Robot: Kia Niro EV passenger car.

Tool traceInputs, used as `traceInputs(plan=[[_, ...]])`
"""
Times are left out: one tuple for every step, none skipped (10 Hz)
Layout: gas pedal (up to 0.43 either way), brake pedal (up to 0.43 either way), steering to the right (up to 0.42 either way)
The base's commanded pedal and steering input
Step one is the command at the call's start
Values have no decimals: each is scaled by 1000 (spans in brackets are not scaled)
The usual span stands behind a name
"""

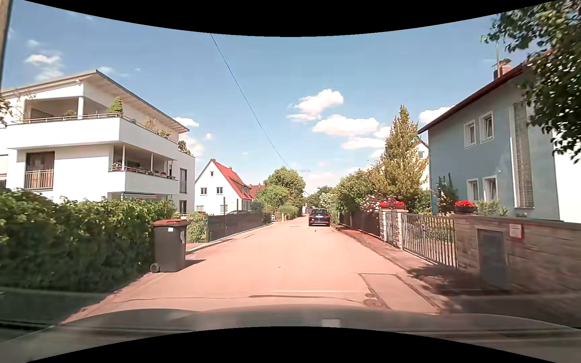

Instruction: Follow the waypoints while adhering to traffic rules and regulations

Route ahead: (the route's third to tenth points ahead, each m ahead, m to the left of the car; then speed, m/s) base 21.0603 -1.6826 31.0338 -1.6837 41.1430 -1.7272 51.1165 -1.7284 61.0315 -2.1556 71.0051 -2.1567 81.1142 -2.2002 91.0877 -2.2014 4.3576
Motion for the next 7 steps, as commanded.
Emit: traceInputs(plan=[[87, 0, -8], [87, 0, -7], [87, 0, -7], [87, 0, -6], [87, 0, -5], [87, 0, -4], [87, 0, -3]])
